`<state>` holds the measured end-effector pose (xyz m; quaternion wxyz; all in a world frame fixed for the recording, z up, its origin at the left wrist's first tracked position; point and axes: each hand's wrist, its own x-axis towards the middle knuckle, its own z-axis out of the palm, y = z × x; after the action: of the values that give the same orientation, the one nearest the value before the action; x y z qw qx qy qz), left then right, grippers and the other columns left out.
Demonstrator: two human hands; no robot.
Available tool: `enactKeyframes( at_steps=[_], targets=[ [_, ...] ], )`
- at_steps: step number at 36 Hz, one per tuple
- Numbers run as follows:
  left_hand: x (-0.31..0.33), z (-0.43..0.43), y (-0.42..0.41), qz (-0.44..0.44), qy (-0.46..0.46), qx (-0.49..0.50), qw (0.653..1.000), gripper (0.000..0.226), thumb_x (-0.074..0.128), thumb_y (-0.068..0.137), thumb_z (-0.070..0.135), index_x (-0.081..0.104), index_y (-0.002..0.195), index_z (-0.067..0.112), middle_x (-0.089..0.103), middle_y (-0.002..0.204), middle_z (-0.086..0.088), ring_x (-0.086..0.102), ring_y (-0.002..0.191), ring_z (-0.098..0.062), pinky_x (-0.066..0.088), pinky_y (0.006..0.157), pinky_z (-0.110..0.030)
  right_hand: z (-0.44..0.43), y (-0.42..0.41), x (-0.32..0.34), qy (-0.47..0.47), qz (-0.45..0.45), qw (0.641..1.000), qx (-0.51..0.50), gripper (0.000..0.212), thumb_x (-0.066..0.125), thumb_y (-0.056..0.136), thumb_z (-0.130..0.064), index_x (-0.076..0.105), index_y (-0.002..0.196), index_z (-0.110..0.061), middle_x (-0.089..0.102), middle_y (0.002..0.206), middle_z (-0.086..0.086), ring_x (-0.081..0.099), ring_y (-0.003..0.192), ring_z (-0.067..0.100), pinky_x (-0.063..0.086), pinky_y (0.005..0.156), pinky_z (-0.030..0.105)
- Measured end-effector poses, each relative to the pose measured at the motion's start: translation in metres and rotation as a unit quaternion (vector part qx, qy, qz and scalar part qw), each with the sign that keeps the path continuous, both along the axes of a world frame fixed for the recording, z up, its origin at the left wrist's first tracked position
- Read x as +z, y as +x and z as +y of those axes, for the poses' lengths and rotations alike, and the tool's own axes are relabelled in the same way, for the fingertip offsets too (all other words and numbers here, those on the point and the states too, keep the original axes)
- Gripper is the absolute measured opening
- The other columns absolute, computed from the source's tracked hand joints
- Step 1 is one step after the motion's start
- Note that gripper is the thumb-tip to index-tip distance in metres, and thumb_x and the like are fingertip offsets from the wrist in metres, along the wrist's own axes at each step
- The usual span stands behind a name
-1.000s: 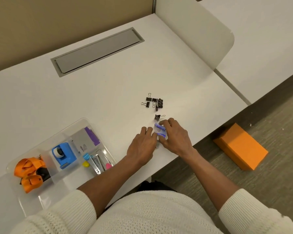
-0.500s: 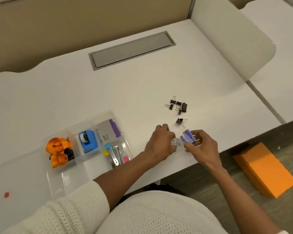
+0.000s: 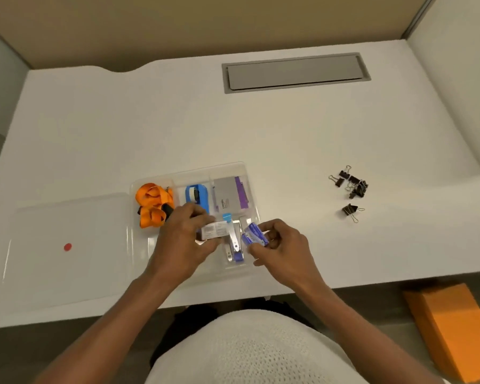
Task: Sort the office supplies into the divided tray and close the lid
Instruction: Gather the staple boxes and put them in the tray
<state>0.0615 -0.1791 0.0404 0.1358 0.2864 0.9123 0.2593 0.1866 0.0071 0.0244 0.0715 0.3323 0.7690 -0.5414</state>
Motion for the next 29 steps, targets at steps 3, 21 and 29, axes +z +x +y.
enactKeyframes(
  at_steps=[3, 21, 29],
  targets=[
    [-0.014, -0.022, -0.009, 0.019, -0.038, -0.06, 0.997, 0.052, 0.091, 0.082, 0.028, 0.076, 0.13, 0.015, 0.066, 0.123, -0.001, 0.06, 0.113, -0.016, 0.057, 0.084, -0.022, -0.029, -0.021, 0.0, -0.023, -0.004, 1.0, 0.012, 0.04, 0.082, 0.085, -0.037, 0.063, 0.119, -0.025, 0.077, 0.095, -0.005, 0.078, 0.067, 0.009, 0.067, 0.069, 0.029],
    [-0.026, -0.031, -0.037, 0.02, -0.191, -0.226, 0.955, 0.064, 0.078, 0.094, 0.037, 0.05, 0.151, 0.029, 0.053, 0.156, 0.004, 0.055, 0.137, -0.016, 0.054, 0.101, -0.028, -0.097, -0.049, -0.027, 0.19, -0.077, 0.976, 0.068, 0.036, 0.076, 0.093, -0.039, 0.071, 0.124, -0.022, 0.069, 0.126, 0.0, 0.05, 0.091, 0.006, 0.038, 0.084, 0.017],
    [0.013, 0.001, -0.04, 0.025, -0.16, -0.222, 0.962, 0.049, 0.062, 0.099, 0.057, 0.061, 0.141, 0.033, 0.068, 0.138, 0.011, 0.067, 0.119, -0.013, 0.059, 0.092, -0.03, -0.06, -0.019, -0.006, 0.18, -0.009, 0.983, -0.032, 0.026, 0.076, 0.092, -0.044, 0.073, 0.111, -0.027, 0.073, 0.104, -0.011, 0.068, 0.083, 0.007, 0.058, 0.077, 0.021]
  ],
)
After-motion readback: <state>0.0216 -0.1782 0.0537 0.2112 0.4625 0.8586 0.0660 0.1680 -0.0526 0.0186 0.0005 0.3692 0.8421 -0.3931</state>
